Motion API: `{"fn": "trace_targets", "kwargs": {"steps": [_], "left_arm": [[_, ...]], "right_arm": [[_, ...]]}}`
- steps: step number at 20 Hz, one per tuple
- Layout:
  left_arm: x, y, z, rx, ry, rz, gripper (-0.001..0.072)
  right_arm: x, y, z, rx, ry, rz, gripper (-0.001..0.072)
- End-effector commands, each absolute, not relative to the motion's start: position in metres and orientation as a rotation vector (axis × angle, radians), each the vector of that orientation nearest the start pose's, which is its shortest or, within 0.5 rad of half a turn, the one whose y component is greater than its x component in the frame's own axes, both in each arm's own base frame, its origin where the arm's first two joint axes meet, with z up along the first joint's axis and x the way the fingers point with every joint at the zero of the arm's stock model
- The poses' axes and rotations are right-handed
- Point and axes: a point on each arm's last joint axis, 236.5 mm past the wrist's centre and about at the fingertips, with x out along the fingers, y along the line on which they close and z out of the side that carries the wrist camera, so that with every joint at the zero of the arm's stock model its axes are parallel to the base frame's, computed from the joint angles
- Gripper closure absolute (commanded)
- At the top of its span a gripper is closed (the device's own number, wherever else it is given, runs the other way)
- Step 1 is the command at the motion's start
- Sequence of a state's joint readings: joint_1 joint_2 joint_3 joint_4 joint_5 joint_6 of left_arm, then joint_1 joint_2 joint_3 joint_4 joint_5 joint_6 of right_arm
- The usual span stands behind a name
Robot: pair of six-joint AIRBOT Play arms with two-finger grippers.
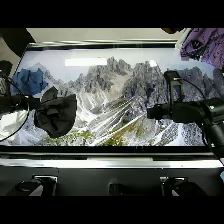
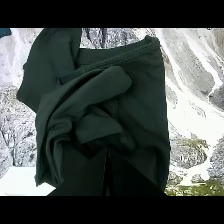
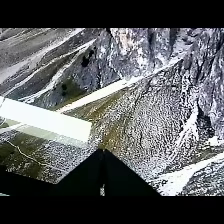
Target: Fold the clothes and pants, and hang the long-sleeved shirts on hangers.
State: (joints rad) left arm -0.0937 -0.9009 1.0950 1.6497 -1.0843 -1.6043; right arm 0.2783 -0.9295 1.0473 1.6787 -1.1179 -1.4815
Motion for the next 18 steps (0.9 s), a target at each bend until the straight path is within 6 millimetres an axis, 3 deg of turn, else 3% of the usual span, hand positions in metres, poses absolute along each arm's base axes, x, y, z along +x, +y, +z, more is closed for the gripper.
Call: {"fn": "trace_targets", "kwargs": {"steps": [1, 4, 5, 6, 7, 9, 11, 12, 16, 17, 18], "left_arm": [[0.362, -0.018, 0.136, 0.075, 0.862, -0.026, 0.0687], [0.364, -0.018, 0.133, 0.075, 0.865, -0.026, 0.0676], [0.362, -0.018, 0.128, 0.047, 0.89, -0.01, 0.0494], [0.358, -0.017, 0.121, -0.002, 0.923, 0.019, 0.0257], [0.355, -0.008, 0.107, -0.037, 0.982, 0.069, 0.024], [0.338, 0.022, 0.053, -0.111, 1.198, 0.191, 0.0238], [0.329, 0.043, 0.003, -0.198, 1.338, 0.253, 0.0107], [0.33, 0.047, -0.018, -0.246, 1.376, 0.267, 0.0083], [0.351, 0.053, -0.071, -0.281, 1.416, 0.274, 0.0087], [0.353, 0.047, -0.081, -0.297, 1.432, 0.263, 0.0135], [0.353, 0.037, -0.087, -0.325, 1.451, 0.242, 0.0417]], "right_arm": [[0.331, 0.119, 0.1, 0.038, 1.003, 0.278, 0.0679], [0.331, 0.119, 0.1, 0.038, 1.003, 0.278, 0.0678], [0.331, 0.119, 0.1, 0.038, 1.003, 0.278, 0.0679], [0.331, 0.119, 0.1, 0.038, 1.003, 0.278, 0.0679], [0.331, 0.119, 0.1, 0.039, 1.004, 0.278, 0.0679], [0.329, 0.119, 0.099, 0.037, 1.011, 0.278, 0.0679], [0.328, 0.119, 0.099, 0.037, 1.016, 0.278, 0.0678], [0.329, 0.119, 0.099, 0.037, 1.015, 0.278, 0.0678], [0.328, 0.119, 0.099, 0.038, 1.016, 0.278, 0.0676], [0.328, 0.119, 0.099, 0.038, 1.015, 0.278, 0.0676], [0.329, 0.119, 0.099, 0.038, 1.015, 0.278, 0.0677]]}}
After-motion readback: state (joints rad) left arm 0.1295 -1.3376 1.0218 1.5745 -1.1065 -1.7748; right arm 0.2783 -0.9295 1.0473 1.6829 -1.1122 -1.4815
